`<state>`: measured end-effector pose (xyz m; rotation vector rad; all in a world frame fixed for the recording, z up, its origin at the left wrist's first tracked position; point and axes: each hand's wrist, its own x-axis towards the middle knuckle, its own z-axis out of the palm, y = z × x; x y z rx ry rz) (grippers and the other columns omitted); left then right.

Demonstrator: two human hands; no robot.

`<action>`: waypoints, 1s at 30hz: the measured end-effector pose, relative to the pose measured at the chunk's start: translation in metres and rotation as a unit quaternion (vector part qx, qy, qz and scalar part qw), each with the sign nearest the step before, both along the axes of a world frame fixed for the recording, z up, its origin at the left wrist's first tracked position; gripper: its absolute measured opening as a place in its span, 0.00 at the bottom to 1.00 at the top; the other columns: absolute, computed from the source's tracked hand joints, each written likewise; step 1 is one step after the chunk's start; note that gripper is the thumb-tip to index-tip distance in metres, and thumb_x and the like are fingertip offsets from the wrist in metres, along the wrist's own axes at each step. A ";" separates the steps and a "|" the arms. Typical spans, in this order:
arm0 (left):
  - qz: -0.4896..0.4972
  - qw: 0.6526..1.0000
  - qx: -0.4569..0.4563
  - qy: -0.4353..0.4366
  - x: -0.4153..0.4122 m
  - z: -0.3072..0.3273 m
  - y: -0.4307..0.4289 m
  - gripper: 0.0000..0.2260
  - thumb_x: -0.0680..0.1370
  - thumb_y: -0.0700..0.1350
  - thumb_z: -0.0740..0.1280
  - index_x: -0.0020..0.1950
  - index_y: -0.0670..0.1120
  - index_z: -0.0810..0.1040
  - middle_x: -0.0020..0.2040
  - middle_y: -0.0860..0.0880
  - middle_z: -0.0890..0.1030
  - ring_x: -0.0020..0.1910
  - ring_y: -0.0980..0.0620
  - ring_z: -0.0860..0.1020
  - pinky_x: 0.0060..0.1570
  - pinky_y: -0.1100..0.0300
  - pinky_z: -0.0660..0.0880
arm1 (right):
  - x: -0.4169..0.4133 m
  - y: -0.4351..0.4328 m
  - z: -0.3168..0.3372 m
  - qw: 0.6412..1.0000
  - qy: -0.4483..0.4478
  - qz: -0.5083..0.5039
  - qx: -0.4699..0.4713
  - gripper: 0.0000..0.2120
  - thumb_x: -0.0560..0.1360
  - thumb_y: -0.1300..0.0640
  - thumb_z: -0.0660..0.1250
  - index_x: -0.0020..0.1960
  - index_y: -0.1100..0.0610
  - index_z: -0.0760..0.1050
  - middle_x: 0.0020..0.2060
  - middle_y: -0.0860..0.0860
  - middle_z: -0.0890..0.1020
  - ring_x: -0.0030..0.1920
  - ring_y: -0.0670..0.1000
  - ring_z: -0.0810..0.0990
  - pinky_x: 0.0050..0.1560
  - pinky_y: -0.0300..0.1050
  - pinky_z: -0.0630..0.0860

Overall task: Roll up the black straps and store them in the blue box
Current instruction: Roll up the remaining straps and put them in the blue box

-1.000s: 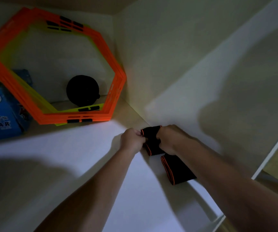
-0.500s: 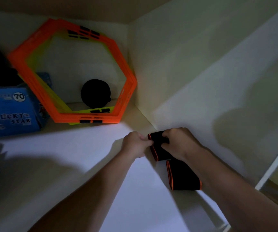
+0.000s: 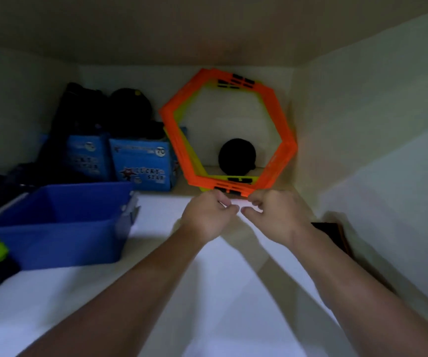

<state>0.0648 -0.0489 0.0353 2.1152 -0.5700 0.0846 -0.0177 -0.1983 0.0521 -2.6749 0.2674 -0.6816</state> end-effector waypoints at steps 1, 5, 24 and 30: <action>0.012 1.000 -0.006 -0.015 0.000 0.006 0.018 0.08 0.74 0.55 0.72 0.47 0.52 0.82 0.40 0.54 0.83 0.44 0.53 0.82 0.48 0.55 0.79 | 0.006 0.015 0.001 1.000 -0.007 0.014 0.005 0.16 0.75 0.47 0.70 0.59 0.54 0.83 0.53 0.49 0.86 0.55 0.50 0.83 0.48 0.38 0.72; 0.032 0.996 -0.017 -0.086 0.012 0.029 0.093 0.07 0.75 0.55 0.72 0.48 0.53 0.82 0.42 0.56 0.82 0.45 0.57 0.80 0.49 0.55 0.79 | 0.031 0.073 0.004 0.997 -0.012 0.069 0.023 0.18 0.74 0.46 0.71 0.59 0.55 0.83 0.52 0.50 0.86 0.53 0.51 0.83 0.53 0.44 0.77; 0.256 0.948 0.138 -0.127 0.111 -0.031 0.383 0.31 0.73 0.69 0.64 0.67 0.50 0.72 0.75 0.40 0.64 0.64 0.30 0.73 0.61 0.38 0.75 | 0.129 0.266 -0.040 0.951 -0.038 0.086 0.296 0.36 0.72 0.46 0.76 0.75 0.50 0.64 0.71 0.51 0.73 0.66 0.52 0.74 0.60 0.44 0.69; 0.178 0.944 0.129 -0.248 0.107 -0.041 0.372 0.21 0.78 0.62 0.60 0.56 0.44 0.76 0.62 0.41 0.73 0.36 0.39 0.82 0.33 0.52 0.81 | 0.128 0.267 -0.040 0.951 -0.052 0.075 0.295 0.33 0.72 0.50 0.75 0.74 0.49 0.66 0.68 0.50 0.73 0.60 0.47 0.73 0.58 0.42 0.70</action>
